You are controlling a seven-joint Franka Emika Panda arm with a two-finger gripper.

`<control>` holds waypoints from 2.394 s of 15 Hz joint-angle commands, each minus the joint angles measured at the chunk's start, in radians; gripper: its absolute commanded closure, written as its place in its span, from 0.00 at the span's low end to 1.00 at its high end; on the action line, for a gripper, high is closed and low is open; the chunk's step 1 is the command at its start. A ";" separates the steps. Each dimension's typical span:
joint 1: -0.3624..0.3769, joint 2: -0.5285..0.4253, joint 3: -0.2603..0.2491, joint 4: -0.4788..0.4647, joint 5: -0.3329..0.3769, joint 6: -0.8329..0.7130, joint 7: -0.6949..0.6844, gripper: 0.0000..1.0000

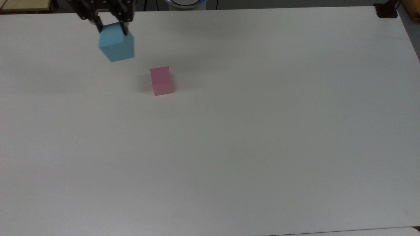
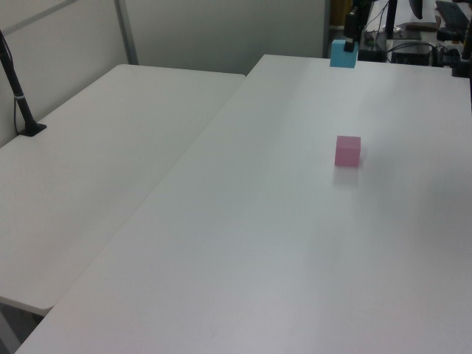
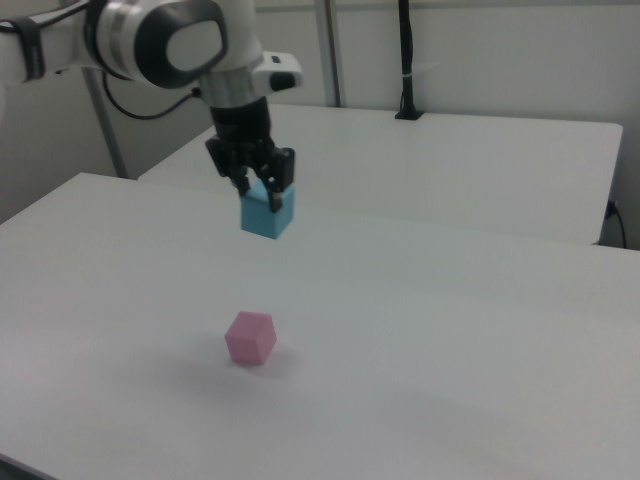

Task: Put blue cube on pink cube
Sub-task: 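Lift the blue cube and carry it above the pink cube, then lower the blue cube onto the pink cube and open the gripper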

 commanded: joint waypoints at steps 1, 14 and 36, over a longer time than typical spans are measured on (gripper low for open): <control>0.086 -0.058 -0.011 -0.048 0.017 -0.071 0.047 0.54; 0.131 -0.115 -0.011 -0.311 -0.021 0.125 0.055 0.54; 0.137 -0.031 0.002 -0.448 -0.121 0.306 0.113 0.55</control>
